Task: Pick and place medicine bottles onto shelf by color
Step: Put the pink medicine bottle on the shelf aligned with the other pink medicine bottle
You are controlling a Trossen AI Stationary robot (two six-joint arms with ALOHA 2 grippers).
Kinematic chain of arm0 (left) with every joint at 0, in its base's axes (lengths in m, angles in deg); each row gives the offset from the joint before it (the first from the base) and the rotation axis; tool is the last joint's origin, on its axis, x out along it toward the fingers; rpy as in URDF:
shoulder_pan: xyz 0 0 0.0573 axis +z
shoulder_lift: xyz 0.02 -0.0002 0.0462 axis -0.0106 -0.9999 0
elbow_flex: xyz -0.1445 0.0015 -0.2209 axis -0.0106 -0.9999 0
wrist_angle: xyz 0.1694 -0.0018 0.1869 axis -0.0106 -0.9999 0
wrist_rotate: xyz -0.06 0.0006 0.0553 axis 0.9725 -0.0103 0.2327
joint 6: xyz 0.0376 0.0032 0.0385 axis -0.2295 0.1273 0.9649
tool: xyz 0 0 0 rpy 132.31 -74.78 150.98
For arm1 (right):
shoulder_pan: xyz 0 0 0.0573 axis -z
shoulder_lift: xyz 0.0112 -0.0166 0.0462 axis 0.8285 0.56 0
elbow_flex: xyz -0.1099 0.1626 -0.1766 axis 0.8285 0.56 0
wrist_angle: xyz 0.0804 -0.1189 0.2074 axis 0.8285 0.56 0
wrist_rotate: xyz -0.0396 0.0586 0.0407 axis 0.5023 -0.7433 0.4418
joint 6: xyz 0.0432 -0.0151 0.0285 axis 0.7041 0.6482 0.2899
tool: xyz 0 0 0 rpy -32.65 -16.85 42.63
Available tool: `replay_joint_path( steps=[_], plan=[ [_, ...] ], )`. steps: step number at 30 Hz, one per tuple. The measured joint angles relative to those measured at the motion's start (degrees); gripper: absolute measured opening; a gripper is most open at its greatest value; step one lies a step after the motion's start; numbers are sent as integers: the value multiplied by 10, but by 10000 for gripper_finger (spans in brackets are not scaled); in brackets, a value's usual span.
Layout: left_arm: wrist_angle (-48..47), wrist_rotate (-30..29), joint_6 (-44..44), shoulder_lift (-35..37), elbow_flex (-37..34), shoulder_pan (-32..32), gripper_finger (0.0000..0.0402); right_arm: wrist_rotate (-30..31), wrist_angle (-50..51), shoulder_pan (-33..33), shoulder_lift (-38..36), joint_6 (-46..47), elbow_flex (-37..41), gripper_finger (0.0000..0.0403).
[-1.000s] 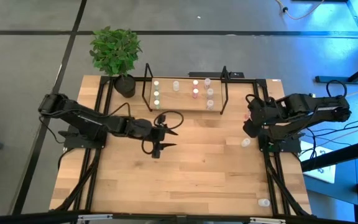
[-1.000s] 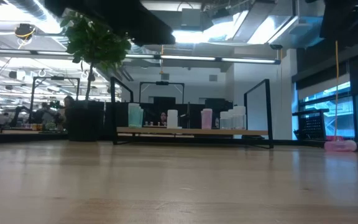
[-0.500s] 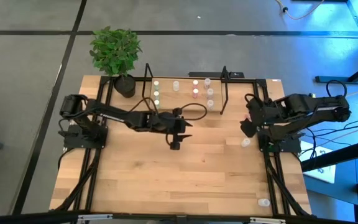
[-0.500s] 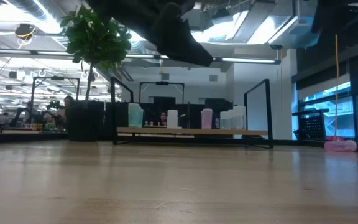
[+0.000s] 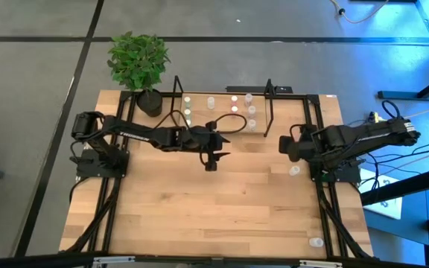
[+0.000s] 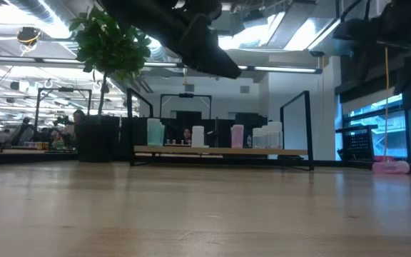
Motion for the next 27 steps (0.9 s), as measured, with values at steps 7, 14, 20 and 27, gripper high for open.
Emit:
replay_joint_path(
  steps=[7,14,20,27],
  plan=[
    [-1,0,0,0,0,18,194,22,-79,0,0,-7,4,316],
    [-1,0,0,0,0,19,194,112,-77,0,1,90,4,316],
    [17,0,0,0,0,18,194,155,-81,0,21,131,4,316],
    [17,-1,0,0,0,18,194,156,-87,0,36,133,4,316]
  ],
)
